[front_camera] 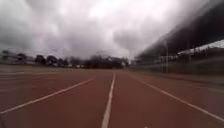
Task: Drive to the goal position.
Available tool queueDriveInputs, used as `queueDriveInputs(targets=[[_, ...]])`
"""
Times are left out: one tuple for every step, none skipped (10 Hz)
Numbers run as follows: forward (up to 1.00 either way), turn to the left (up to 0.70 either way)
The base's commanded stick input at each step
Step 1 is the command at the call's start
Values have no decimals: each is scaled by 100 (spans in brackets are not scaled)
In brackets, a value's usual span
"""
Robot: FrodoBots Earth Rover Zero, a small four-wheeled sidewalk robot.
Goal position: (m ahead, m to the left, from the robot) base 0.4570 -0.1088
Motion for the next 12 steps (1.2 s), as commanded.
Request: queueDriveInputs(targets=[[70, -35], [70, -35], [70, -35], [70, -30], [70, -21], [70, -12], [70, -2], [70, 0], [70, 0], [70, 0], [70, 0], [70, 0]])
